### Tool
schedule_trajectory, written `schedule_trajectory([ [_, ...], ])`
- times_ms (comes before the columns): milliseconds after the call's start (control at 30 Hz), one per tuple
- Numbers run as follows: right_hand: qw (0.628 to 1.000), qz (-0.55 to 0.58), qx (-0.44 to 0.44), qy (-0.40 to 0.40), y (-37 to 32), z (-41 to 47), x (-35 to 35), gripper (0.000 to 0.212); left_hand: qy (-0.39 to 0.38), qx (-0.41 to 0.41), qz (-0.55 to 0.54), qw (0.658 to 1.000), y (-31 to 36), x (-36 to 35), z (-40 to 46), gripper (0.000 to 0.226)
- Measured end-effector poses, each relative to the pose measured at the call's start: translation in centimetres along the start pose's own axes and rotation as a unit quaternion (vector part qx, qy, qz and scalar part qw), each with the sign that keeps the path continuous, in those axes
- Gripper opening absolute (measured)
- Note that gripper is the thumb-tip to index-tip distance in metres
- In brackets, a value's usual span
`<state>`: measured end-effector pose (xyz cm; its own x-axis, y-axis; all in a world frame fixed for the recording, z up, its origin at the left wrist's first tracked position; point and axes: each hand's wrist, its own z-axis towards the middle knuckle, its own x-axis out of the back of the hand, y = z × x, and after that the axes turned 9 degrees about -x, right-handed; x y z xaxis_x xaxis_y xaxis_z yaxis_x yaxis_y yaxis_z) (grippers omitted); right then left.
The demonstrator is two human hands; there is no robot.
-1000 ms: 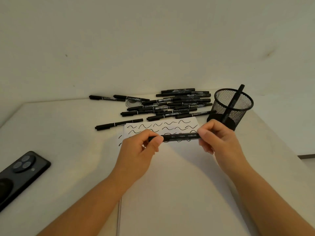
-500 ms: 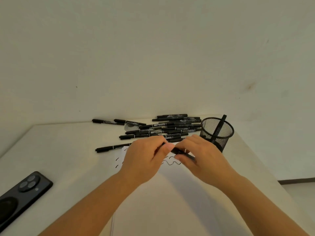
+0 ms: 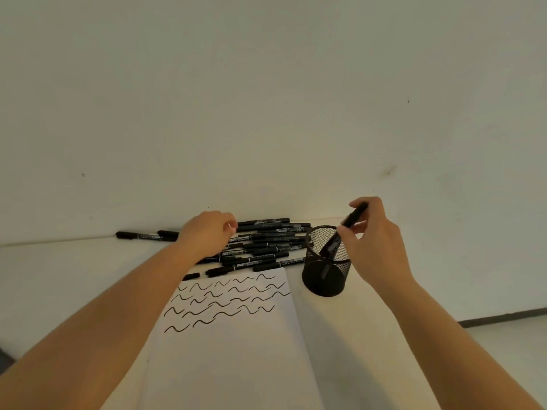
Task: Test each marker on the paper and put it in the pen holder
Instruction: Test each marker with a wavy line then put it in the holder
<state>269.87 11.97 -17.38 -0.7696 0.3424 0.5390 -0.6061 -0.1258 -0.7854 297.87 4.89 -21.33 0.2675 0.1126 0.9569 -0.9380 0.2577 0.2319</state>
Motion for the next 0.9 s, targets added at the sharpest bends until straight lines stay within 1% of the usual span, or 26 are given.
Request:
schedule_trajectory([
  [133,0.999,-0.037,-0.024,-0.012,1.6,0.1,-1.1,0.045,-0.022,0.012,0.014,1.000,-1.1,-1.3,2.6,0.025],
  [400,0.991,-0.122,0.031,-0.048,2.3,0.3,-2.6,0.029,-0.028,0.029,0.022,0.999,-2.3,-4.5,4.8,0.028],
  [500,0.985,-0.154,0.049,-0.055,2.4,0.3,-3.0,0.026,-0.043,0.038,0.024,0.998,-2.5,-5.1,5.3,0.027],
  [733,0.986,-0.145,0.075,-0.033,2.7,-0.6,-3.2,0.029,-0.042,0.052,0.027,0.997,-2.7,-5.5,5.4,0.022],
  [900,0.988,-0.136,0.079,-0.003,2.8,-0.7,-2.6,0.028,-0.007,0.059,0.043,0.997,-2.7,-4.8,4.8,0.023],
])
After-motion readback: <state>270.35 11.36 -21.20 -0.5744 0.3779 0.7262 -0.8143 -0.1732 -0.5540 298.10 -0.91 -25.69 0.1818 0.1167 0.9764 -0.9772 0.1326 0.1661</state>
